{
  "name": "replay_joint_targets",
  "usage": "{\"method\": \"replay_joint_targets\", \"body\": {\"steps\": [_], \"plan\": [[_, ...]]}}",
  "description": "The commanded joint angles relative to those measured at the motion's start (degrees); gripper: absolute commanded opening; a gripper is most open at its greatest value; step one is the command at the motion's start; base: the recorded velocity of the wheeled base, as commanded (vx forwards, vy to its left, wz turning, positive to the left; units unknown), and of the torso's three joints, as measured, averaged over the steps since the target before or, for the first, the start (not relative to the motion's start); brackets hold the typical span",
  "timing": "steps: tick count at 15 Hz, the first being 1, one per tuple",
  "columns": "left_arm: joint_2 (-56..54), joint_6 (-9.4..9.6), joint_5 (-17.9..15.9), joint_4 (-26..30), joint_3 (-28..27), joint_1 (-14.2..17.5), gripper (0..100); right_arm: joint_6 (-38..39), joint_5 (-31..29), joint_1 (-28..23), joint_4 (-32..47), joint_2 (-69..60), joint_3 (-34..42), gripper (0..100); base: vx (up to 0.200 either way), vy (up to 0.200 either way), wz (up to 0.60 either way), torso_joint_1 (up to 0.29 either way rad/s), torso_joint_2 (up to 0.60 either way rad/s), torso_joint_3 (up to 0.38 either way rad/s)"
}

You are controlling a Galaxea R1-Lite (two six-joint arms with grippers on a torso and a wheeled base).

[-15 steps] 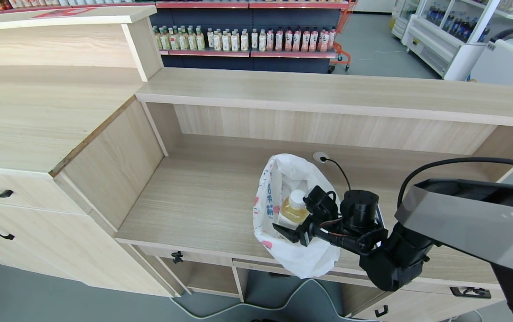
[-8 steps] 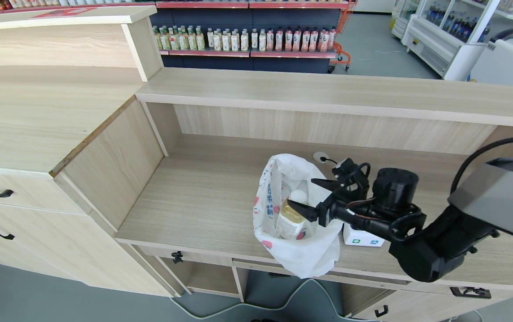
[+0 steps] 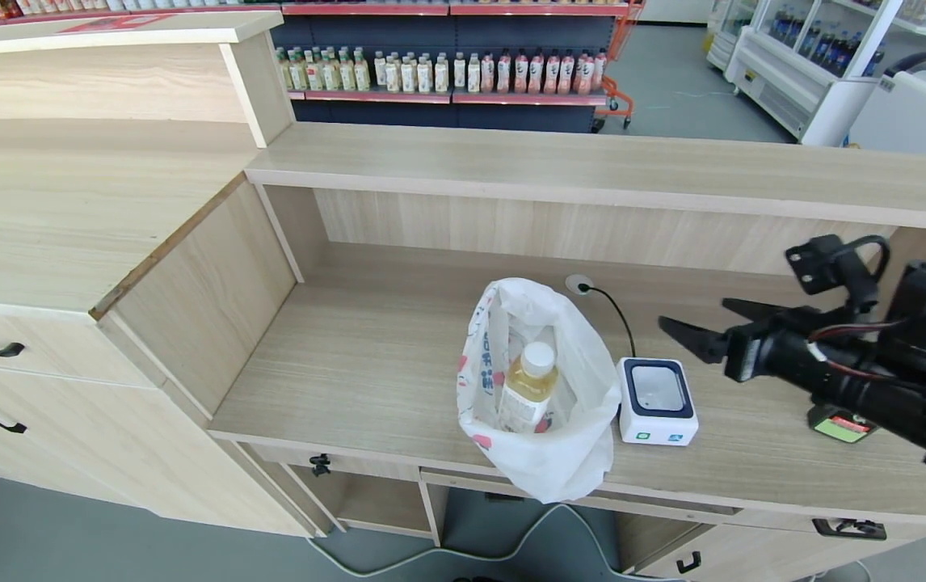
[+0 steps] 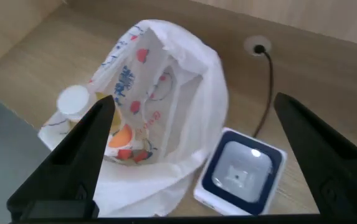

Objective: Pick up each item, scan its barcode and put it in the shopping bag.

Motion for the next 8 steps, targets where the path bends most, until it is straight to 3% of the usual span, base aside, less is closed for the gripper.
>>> {"method": "replay_joint_targets", "body": {"steps": [1,4,8], "plan": [[0.0,-0.01,0.0,0.0,0.0,0.0,100,0.6,-3.0,-10.6,8.2,-12.3,3.5,100,0.0,0.0,0.0,0.0,0.0,0.0],[0.0,-0.01,0.0,0.0,0.0,0.0,100,0.1,-3.2,-18.8,18.9,-16.8,5.2,100,0.0,0.0,0.0,0.0,0.0,0.0],[0.1,-0.01,0.0,0.0,0.0,0.0,100,-1.2,-3.2,-22.3,20.8,-19.6,7.4,100,0.0,0.0,0.0,0.0,0.0,0.0]]}}
